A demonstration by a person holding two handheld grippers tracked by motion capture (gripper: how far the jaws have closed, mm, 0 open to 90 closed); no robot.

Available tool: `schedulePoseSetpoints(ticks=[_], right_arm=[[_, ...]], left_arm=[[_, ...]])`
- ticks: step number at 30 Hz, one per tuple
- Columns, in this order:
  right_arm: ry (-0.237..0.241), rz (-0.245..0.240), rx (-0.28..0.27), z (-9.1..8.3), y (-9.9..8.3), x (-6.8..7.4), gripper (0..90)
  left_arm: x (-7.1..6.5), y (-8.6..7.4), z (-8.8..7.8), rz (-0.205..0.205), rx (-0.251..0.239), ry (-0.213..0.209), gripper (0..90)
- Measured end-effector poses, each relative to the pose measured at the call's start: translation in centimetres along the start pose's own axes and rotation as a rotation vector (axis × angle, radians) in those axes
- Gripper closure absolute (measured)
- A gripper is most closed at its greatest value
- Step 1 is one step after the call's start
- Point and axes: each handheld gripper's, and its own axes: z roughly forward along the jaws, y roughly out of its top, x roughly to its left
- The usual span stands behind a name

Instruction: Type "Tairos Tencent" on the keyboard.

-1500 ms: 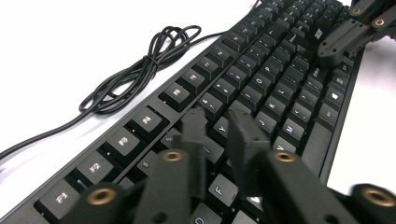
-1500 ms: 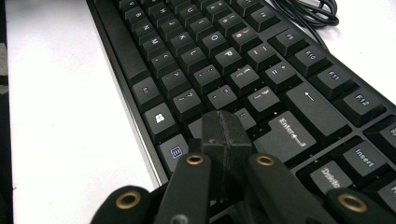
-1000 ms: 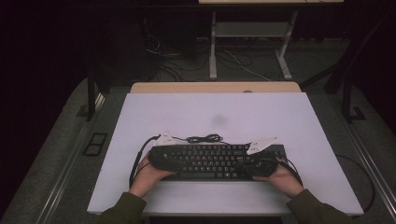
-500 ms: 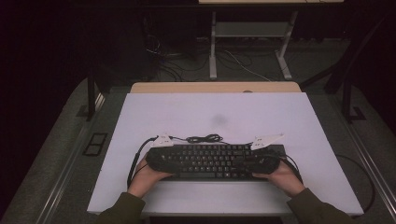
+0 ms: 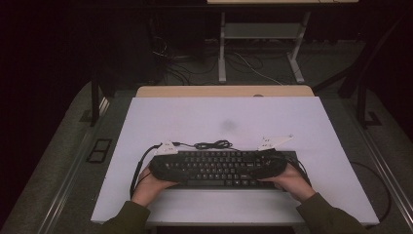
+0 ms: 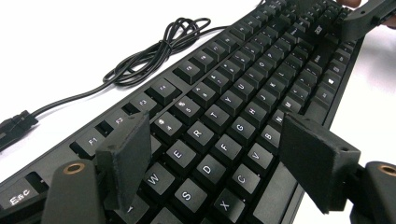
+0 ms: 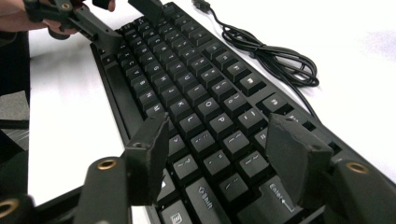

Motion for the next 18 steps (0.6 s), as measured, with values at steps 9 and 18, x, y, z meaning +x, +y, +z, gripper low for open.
schedulePoseSetpoints(ticks=[9,18], right_arm=[[0.01,0.03,-0.017,0.9,0.9,-0.4,35.4],[0.031,0.038,-0.025,2.0,1.7,-0.3,34.1]], left_arm=[[0.1,0.0,-0.1,-0.004,-0.004,0.007,27.9],[0.4,-0.1,-0.3,-0.012,-0.006,0.03,32.8]])
